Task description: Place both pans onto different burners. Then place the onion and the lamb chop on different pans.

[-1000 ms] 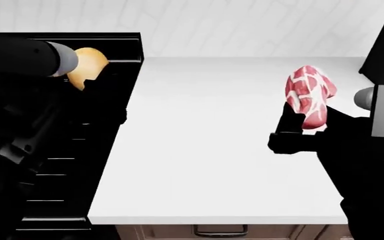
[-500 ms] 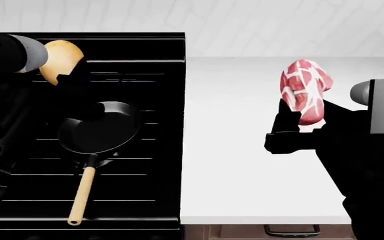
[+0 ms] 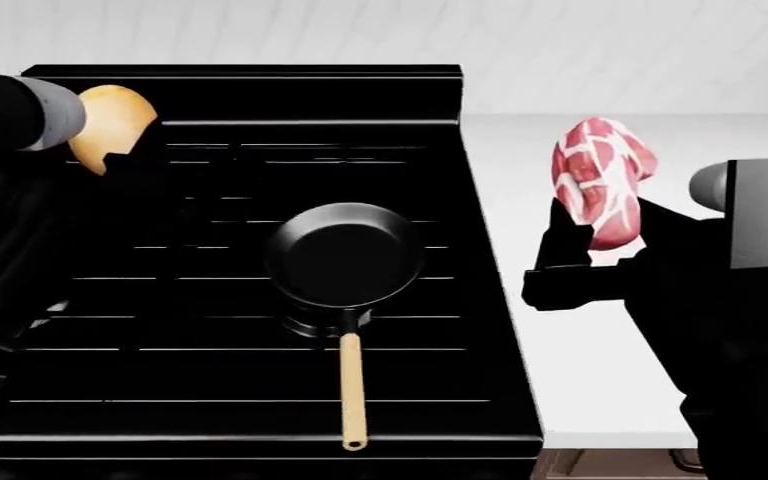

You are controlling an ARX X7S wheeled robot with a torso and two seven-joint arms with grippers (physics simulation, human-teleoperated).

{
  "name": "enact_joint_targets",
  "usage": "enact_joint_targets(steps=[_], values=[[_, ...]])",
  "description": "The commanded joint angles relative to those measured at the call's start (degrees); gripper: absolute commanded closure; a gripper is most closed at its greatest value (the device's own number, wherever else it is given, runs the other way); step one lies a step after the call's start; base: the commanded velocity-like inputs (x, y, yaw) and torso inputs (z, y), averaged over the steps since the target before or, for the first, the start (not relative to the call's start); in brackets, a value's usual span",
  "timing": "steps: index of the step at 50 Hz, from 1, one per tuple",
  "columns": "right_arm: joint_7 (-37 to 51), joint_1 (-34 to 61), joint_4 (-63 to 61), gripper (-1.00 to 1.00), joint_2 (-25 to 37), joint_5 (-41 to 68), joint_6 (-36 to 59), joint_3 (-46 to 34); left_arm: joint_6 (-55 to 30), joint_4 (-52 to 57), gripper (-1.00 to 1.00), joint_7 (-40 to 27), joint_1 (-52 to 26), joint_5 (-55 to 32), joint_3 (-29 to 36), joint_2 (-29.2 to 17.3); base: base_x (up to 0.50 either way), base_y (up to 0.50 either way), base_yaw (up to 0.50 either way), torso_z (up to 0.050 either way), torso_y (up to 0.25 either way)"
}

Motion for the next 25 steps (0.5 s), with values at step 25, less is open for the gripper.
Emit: enact_joint_targets(steps=[25], values=[[0.0, 2.7, 0.2, 1.0, -0.9, -0.5, 1.2, -1.7, 1.7, -0.1, 1.0, 0.4, 2.0, 0.4, -1.3, -1.6, 0.0, 0.5, 0.0, 0.0, 0.0]])
